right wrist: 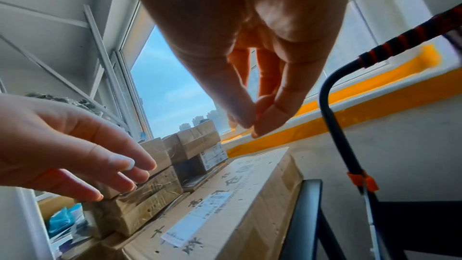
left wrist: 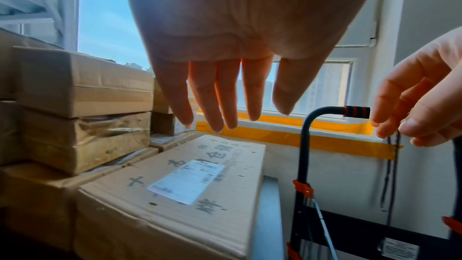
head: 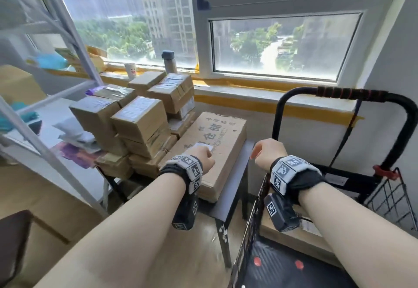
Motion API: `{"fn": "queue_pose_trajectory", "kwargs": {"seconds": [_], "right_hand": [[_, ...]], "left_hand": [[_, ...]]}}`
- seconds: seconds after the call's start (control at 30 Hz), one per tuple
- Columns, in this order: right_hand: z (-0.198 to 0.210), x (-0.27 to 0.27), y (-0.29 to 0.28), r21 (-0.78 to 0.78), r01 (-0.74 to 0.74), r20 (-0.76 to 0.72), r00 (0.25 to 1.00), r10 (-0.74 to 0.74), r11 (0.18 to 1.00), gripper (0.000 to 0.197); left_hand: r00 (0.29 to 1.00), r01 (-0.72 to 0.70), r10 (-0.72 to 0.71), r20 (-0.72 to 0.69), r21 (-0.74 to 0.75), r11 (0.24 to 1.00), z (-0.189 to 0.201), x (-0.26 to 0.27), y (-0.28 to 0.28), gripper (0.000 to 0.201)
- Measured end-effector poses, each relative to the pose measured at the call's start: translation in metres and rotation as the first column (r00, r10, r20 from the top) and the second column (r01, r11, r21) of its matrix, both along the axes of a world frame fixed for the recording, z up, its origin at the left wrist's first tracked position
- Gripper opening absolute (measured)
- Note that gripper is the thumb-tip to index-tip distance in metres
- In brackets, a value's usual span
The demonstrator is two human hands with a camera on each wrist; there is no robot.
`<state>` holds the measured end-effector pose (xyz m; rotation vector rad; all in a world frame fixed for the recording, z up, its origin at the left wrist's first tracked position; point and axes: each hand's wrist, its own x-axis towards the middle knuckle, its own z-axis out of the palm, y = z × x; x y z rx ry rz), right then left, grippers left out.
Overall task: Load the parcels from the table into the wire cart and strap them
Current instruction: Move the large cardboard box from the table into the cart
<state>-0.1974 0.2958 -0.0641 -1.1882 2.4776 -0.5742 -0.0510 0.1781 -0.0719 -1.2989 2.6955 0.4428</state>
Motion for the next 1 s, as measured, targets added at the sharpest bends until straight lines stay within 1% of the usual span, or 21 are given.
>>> {"fn": "queue_pose_trajectory", "kwargs": {"seconds": [0.1,0.17,0.23,0.33,0.37,0.4,0.43,0.53,0.6,0.67,0.73,0.83,0.87,0.9,0.93,0.97,1.0], "right_hand": [[-0.013,0.012,-0.041,0.001,0.014,0.053,0.999,-0.014,1.000,0.030],[-0.030,0.021,-0.067,0.048,0.035,0.123,0.992,-0.041,0.998,0.029],[-0.049,0.029,-0.090,0.101,0.056,0.178,0.981,-0.074,0.993,0.024],[-0.075,0.038,-0.117,0.212,0.115,0.249,0.954,-0.167,0.971,0.018],[-0.083,0.040,-0.123,0.251,0.142,0.267,0.941,-0.210,0.957,0.019],[-0.091,0.041,-0.128,0.281,0.178,0.282,0.924,-0.259,0.943,0.030],[-0.097,0.042,-0.131,0.301,0.203,0.299,0.908,-0.294,0.932,0.036],[-0.116,0.045,-0.140,0.308,0.234,0.384,0.856,-0.346,0.922,0.032],[-0.125,0.048,-0.143,0.317,0.247,0.418,0.830,-0.369,0.916,0.042],[-0.133,0.050,-0.144,0.311,0.291,0.442,0.798,-0.409,0.905,0.052],[-0.137,0.050,-0.143,0.278,0.335,0.498,0.751,-0.433,0.900,0.057],[-0.139,0.049,-0.139,0.200,0.402,0.608,0.663,-0.435,0.893,0.056],[-0.139,0.047,-0.137,0.180,0.434,0.659,0.613,-0.436,0.883,0.056],[-0.138,0.046,-0.136,0.171,0.465,0.717,0.546,-0.433,0.869,0.058],[-0.138,0.045,-0.135,0.175,0.492,0.768,0.474,-0.431,0.853,0.063],[-0.137,0.042,-0.133,0.175,0.513,0.804,0.418,-0.423,0.841,0.070],[-0.136,0.039,-0.131,0.166,0.518,0.823,0.395,-0.407,0.839,0.076]], "left_hand": [[1.000,-0.002,0.002,0.029,0.018,1.000,-0.007,0.018,-0.045,0.041],[0.999,0.001,-0.003,0.053,0.040,0.999,-0.018,0.027,-0.074,0.044],[0.995,0.007,-0.014,0.094,0.068,0.998,-0.034,0.032,-0.101,0.047],[0.984,0.001,-0.014,0.178,0.071,0.997,-0.058,0.035,-0.137,0.048],[0.979,-0.002,-0.012,0.204,0.070,0.998,-0.065,0.035,-0.147,0.048],[0.973,-0.001,-0.015,0.229,0.067,0.998,-0.072,0.035,-0.155,0.048],[0.969,0.007,-0.020,0.245,0.057,0.998,-0.078,0.035,-0.162,0.048],[0.964,0.025,-0.038,0.261,0.053,0.998,-0.096,0.033,-0.177,0.052],[0.965,0.024,-0.043,0.259,0.073,0.997,-0.106,0.030,-0.187,0.052],[0.965,0.027,-0.049,0.257,0.092,0.995,-0.112,0.029,-0.195,0.051],[0.966,0.043,-0.065,0.251,0.094,0.995,-0.113,0.028,-0.201,0.050],[0.970,0.062,-0.079,0.229,0.081,0.995,-0.115,0.029,-0.205,0.045],[0.972,0.062,-0.079,0.220,0.087,0.994,-0.116,0.030,-0.206,0.044],[0.974,0.059,-0.077,0.212,0.091,0.994,-0.116,0.031,-0.206,0.042],[0.976,0.053,-0.072,0.207,0.096,0.994,-0.116,0.032,-0.206,0.042],[0.978,0.047,-0.066,0.198,0.098,0.994,-0.115,0.031,-0.206,0.042],[0.980,0.043,-0.063,0.191,0.106,0.993,-0.113,0.031,-0.205,0.042]]}}
